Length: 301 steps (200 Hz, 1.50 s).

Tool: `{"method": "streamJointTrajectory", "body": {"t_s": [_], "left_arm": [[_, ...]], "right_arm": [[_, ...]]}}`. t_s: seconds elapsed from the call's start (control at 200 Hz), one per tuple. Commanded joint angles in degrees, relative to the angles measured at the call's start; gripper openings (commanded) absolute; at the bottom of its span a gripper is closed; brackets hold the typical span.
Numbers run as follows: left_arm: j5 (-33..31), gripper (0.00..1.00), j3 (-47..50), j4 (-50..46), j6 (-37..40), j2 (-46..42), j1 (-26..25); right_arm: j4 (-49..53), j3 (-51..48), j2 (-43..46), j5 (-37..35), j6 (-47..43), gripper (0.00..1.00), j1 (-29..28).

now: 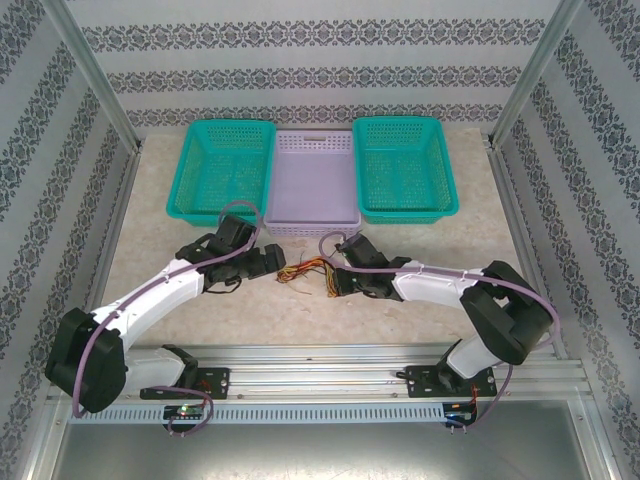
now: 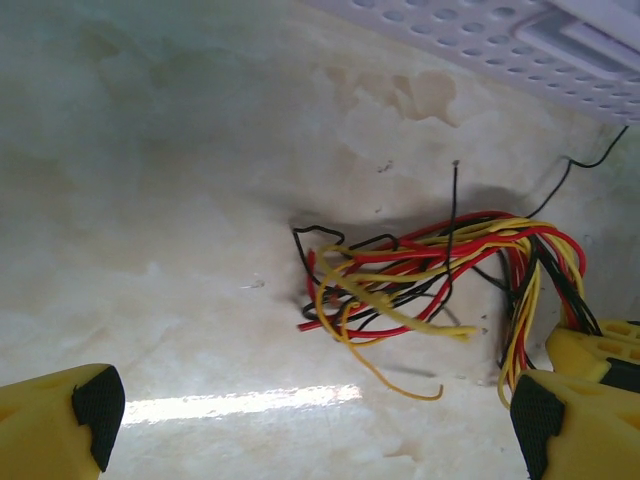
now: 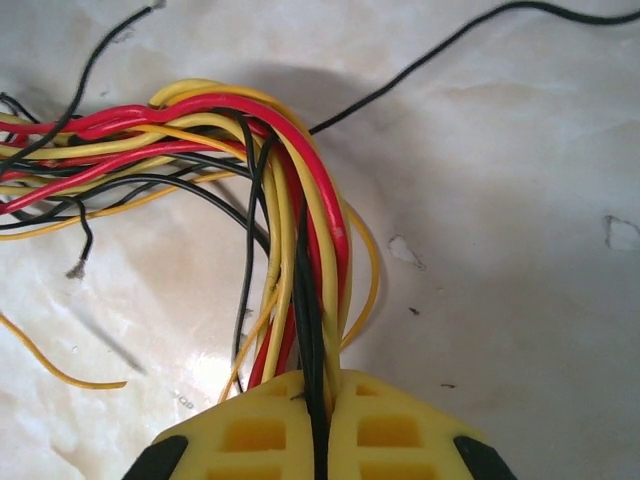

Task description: Untangle the cables

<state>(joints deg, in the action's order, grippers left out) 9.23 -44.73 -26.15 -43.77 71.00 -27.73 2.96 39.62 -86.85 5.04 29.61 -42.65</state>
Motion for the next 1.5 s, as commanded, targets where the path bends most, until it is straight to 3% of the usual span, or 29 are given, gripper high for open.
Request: {"method": "streamJointTrajectory", "body": {"t_s": [0.0,0.455,0.909,1.109,1.294,1.469,1.499], "left_arm": [[2.3,1.0,1.3,4.4,-0.4,-0.9,-0.7],[7.9,1.0,0.4,8.7,1.3,-3.8,-2.8],[9.5,0.99,2.3,11.6,1.6,-5.3,-4.4],[9.2,0.72,2.8,11.7,2.3,-6.7,-4.4],[8.6,0.49,3.1,12.3,2.2,-7.1,-4.5],[8.4,0.01,2.2,11.9,2.9,-7.0,-4.4],[8.3,0.0,2.0,11.6,3.1,-6.9,-4.4]], "right_arm": [[-0.7,-0.4,5.2,1.3,-3.4,0.0,-0.8],[-6.1,-2.6,21.5,4.7,-10.3,0.0,-0.8],[-9.6,-1.2,25.3,10.5,-10.3,0.0,0.0],[-11.0,-2.9,27.7,17.2,-6.3,0.0,4.4],[-8.5,-2.5,27.6,20.6,-6.8,0.0,4.9],[-6.5,-1.6,25.5,24.5,-7.5,0.0,4.7],[-6.2,-1.6,25.5,24.1,-7.4,0.0,4.7]]}}
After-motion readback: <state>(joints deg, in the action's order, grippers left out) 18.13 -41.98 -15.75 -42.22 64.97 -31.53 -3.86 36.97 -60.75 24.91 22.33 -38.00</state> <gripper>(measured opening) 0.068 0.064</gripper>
